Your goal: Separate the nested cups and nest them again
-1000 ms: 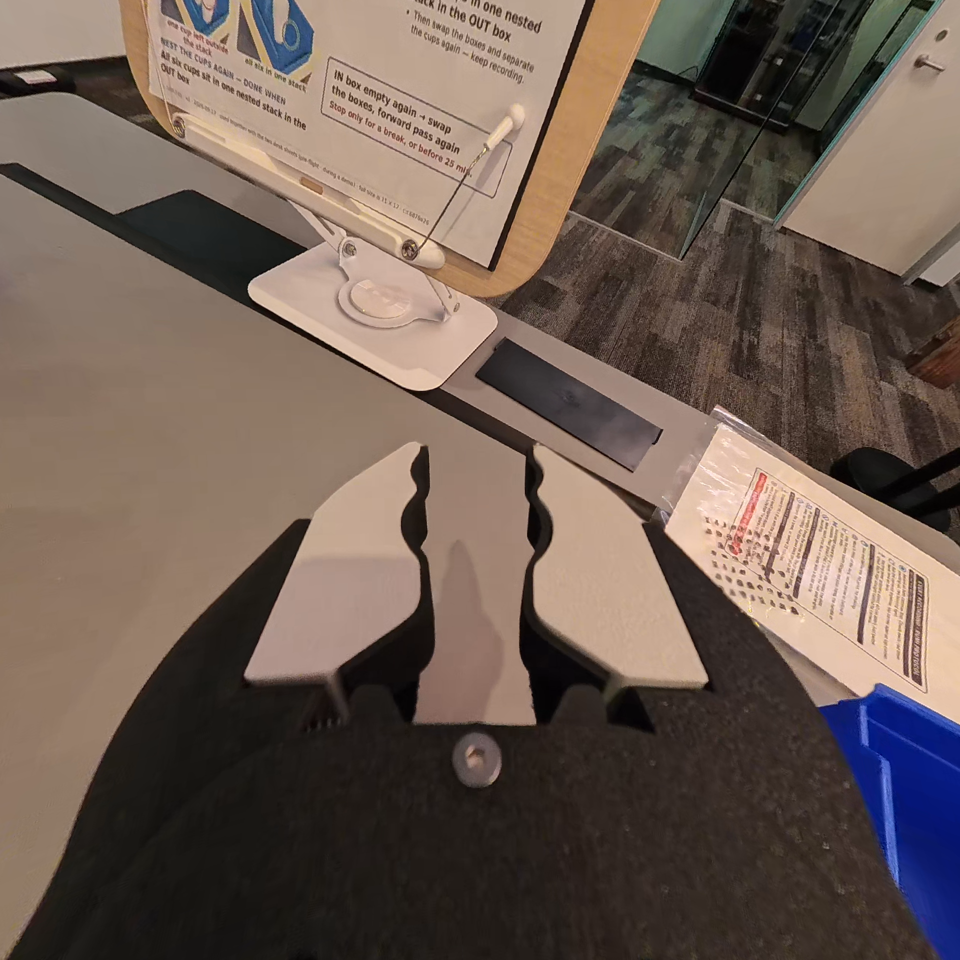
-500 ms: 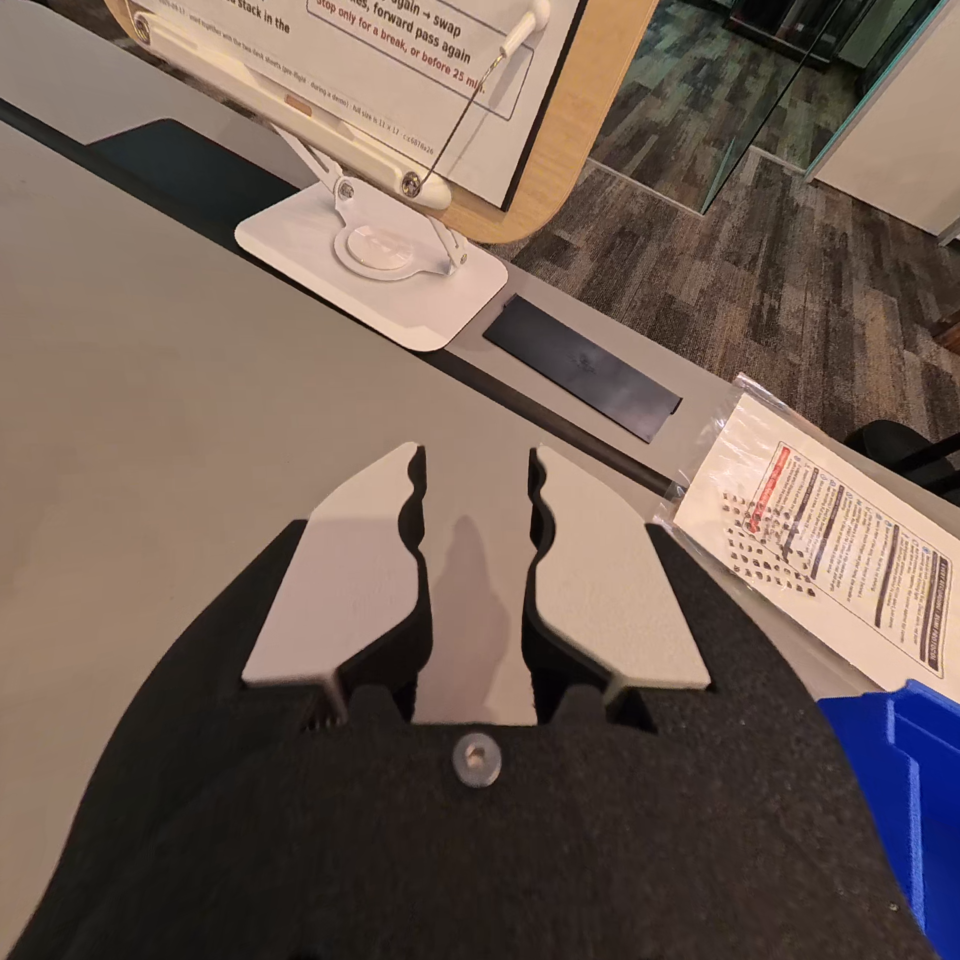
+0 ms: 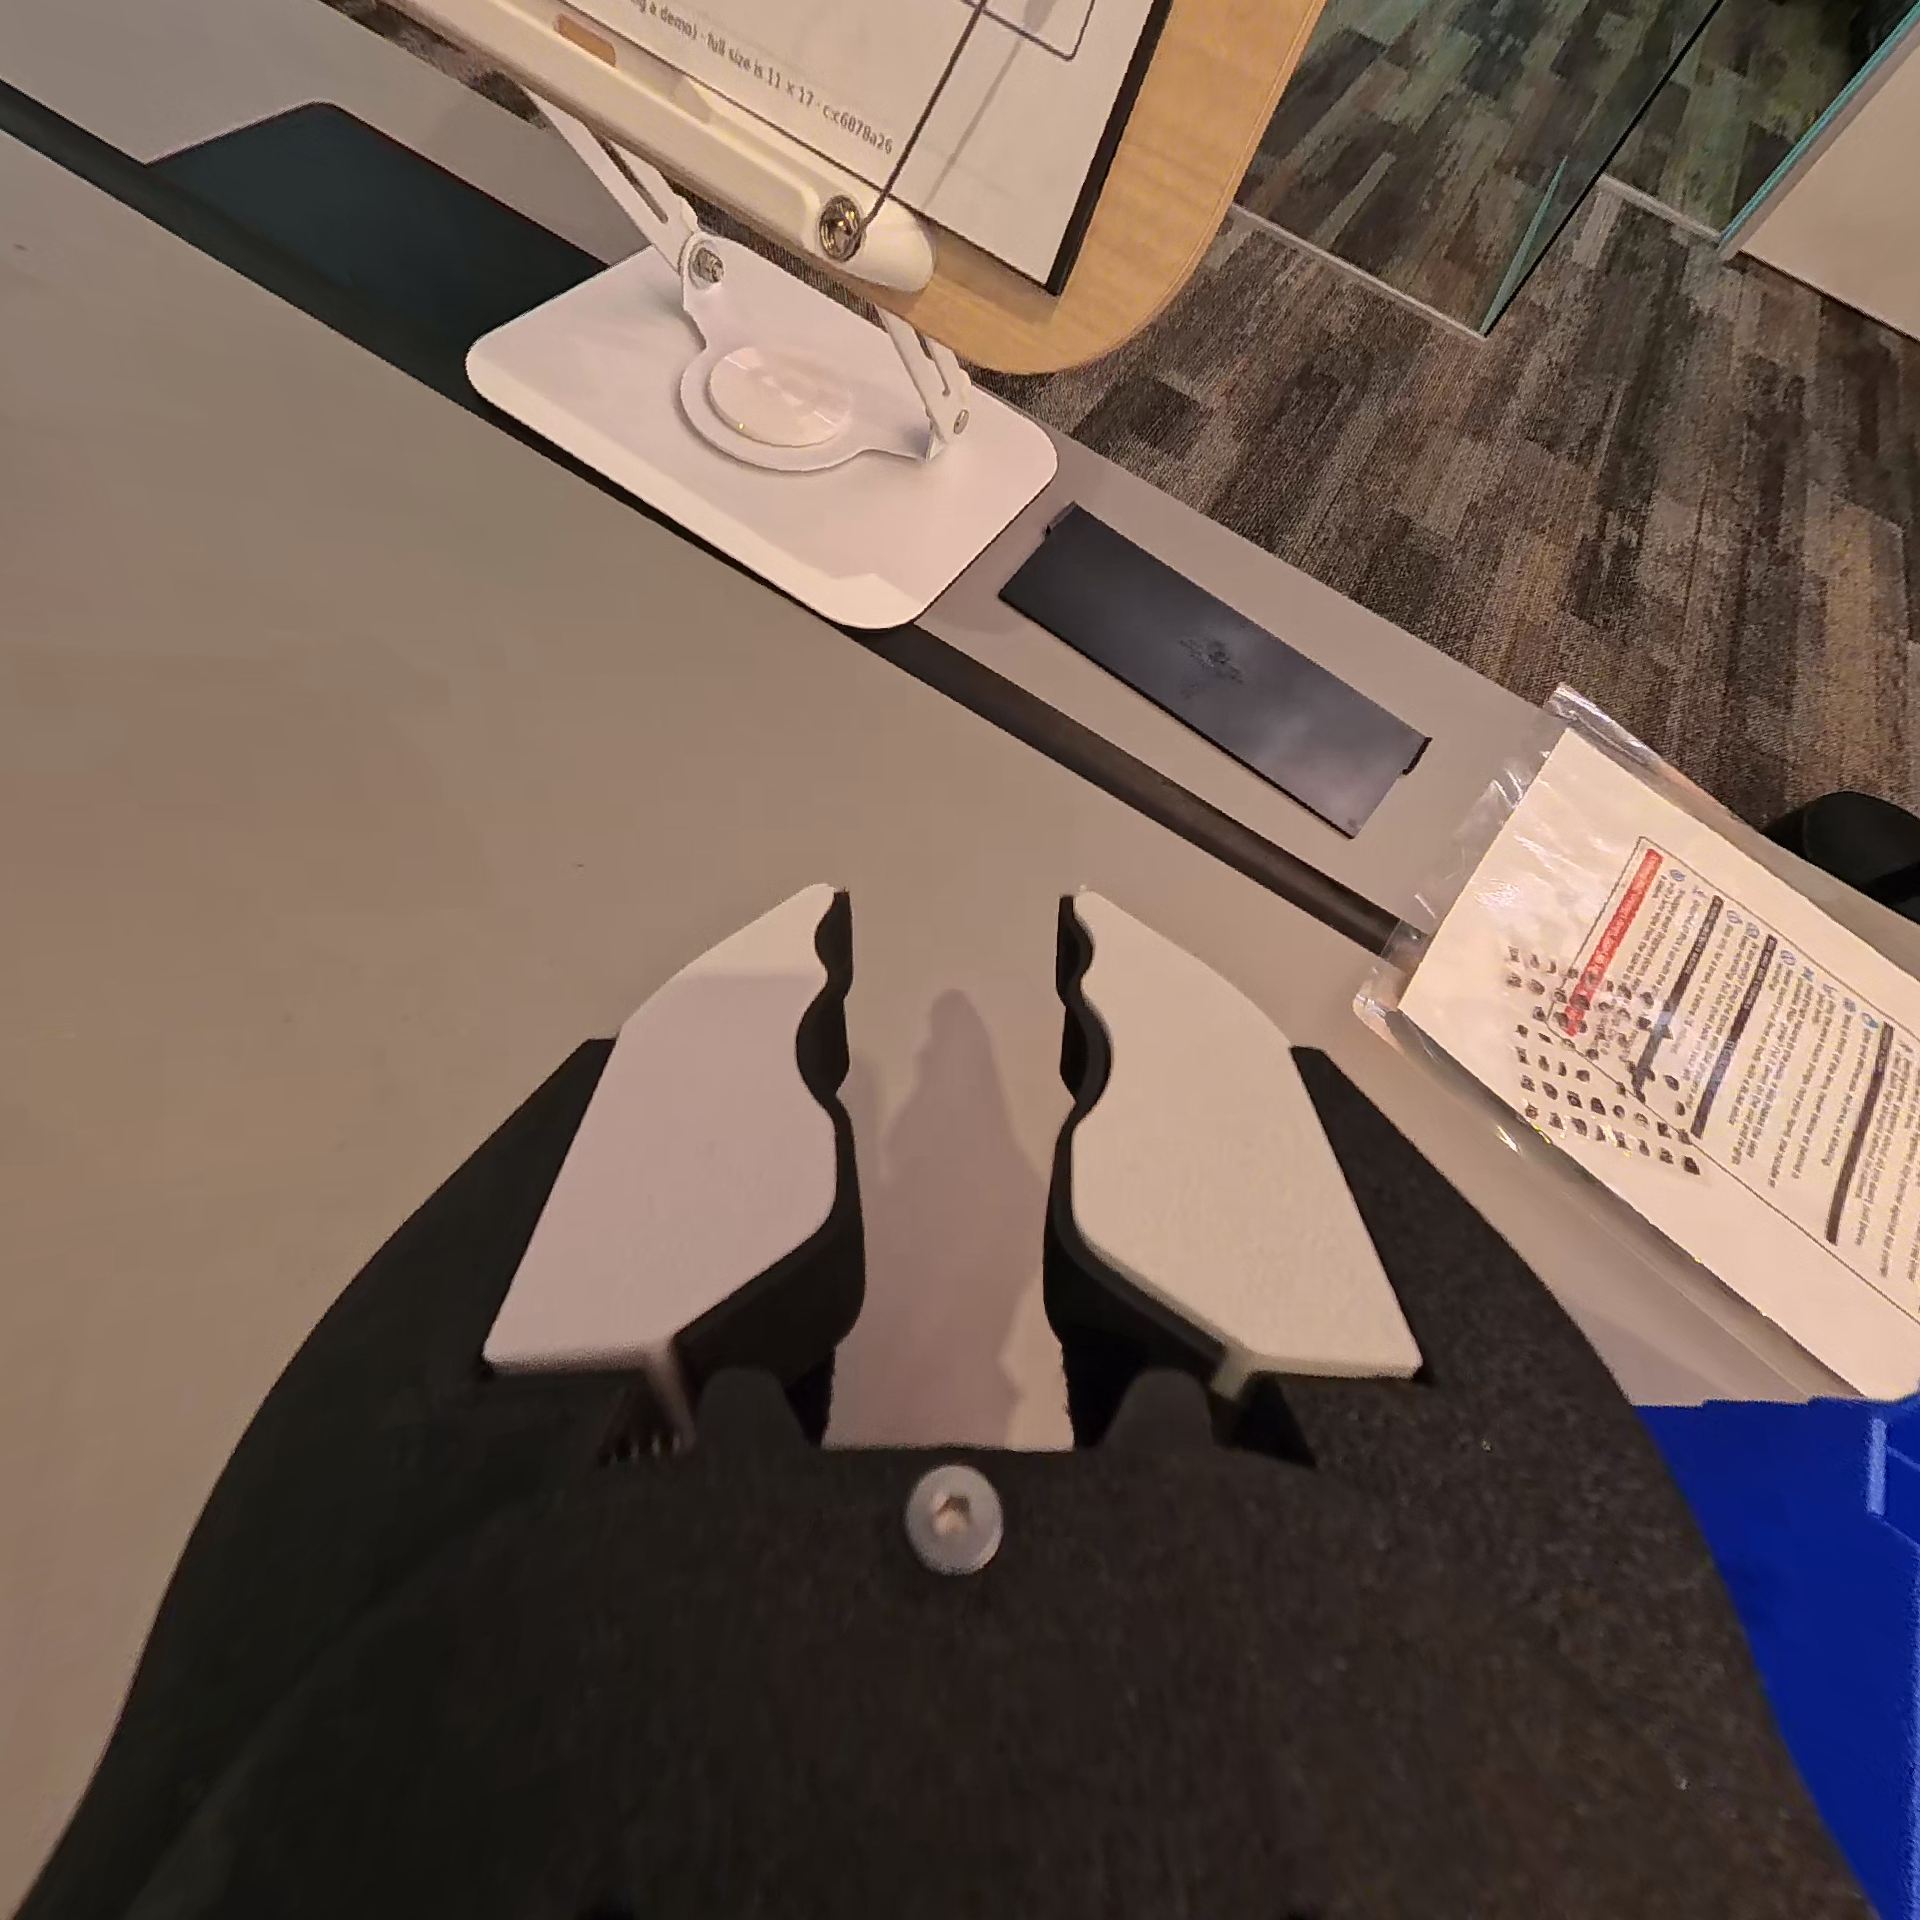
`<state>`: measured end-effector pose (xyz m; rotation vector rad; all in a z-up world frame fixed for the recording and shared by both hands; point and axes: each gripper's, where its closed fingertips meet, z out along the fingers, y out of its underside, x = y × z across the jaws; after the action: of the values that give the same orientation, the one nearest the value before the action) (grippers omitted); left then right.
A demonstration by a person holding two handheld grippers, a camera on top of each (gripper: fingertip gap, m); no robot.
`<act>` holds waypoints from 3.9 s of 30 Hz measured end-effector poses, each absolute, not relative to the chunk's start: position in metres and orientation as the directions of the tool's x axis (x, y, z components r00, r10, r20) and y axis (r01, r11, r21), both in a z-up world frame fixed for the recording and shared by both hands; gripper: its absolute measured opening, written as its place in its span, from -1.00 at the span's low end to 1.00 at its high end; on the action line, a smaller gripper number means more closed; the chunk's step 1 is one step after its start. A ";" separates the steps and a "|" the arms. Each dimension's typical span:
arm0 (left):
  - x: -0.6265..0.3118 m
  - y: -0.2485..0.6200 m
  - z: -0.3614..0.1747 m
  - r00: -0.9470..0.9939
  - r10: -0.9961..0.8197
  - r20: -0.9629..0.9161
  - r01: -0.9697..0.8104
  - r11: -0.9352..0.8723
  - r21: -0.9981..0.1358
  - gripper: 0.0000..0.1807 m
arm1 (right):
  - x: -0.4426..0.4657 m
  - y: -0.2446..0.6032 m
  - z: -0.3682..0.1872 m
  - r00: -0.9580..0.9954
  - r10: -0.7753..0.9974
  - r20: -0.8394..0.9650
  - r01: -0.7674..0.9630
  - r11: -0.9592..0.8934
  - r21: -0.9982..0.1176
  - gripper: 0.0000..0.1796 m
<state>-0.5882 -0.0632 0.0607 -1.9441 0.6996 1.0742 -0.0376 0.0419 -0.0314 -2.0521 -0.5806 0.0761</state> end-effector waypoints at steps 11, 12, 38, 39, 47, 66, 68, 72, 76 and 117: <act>-0.578 -0.095 0.012 0.630 -0.483 -0.609 -0.762 -0.535 -0.365 -0.28 | -0.040 0.040 -0.041 0.873 0.456 0.176 0.394 -0.444 -0.805 -0.59; -0.575 -0.099 0.005 0.635 -0.536 -0.557 -0.767 -0.524 -0.371 -0.27 | -0.040 0.040 -0.042 0.871 0.458 0.177 0.397 -0.446 -0.802 -0.59; -0.594 -0.114 -0.077 0.538 -0.803 -0.256 -0.842 -0.499 -0.204 -0.94 | -0.044 0.041 -0.070 0.854 0.496 0.156 0.435 -0.516 -0.738 -0.59; -0.594 -0.114 -0.077 0.541 -0.802 -0.253 -0.840 -0.502 -0.205 -0.94 | -0.044 0.041 -0.071 0.855 0.496 0.153 0.433 -0.518 -0.737 -0.59; -0.588 -0.115 -0.066 0.539 -0.803 -0.255 -0.840 -0.494 -0.222 -0.95 | -0.045 0.040 -0.073 0.852 0.506 0.135 0.429 -0.525 -0.735 -0.59; -0.543 -0.120 0.035 0.458 -0.818 -0.348 -0.882 -0.368 -0.296 -0.95 | -0.062 0.035 -0.051 0.823 0.554 0.124 0.423 -0.452 -0.785 -0.60; -0.519 -0.124 0.050 0.425 -0.839 -0.340 -0.887 -0.313 -0.339 -0.95 | -0.071 0.032 -0.042 0.803 0.581 0.136 0.435 -0.413 -0.800 -0.59; -0.462 -0.132 0.071 0.317 -0.887 -0.335 -0.904 -0.177 -0.388 -0.95 | -0.089 0.022 -0.024 0.768 0.617 0.172 0.461 -0.348 -0.816 -0.59; -0.405 -0.139 0.078 0.189 -0.930 -0.316 -0.916 -0.051 -0.399 -0.94 | -0.118 0.003 0.000 0.691 0.701 0.177 0.466 -0.245 -0.850 -0.56; -0.212 -0.194 0.063 -0.400 -0.868 -0.295 -0.829 0.480 -0.287 -0.95 | -0.238 -0.161 0.064 -0.220 0.975 -0.010 0.109 0.014 -0.994 0.03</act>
<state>-0.2124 -0.1940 0.0631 -1.4156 2.3284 -0.1305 -0.2384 -0.1610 0.0640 -1.1757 -1.4571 1.3163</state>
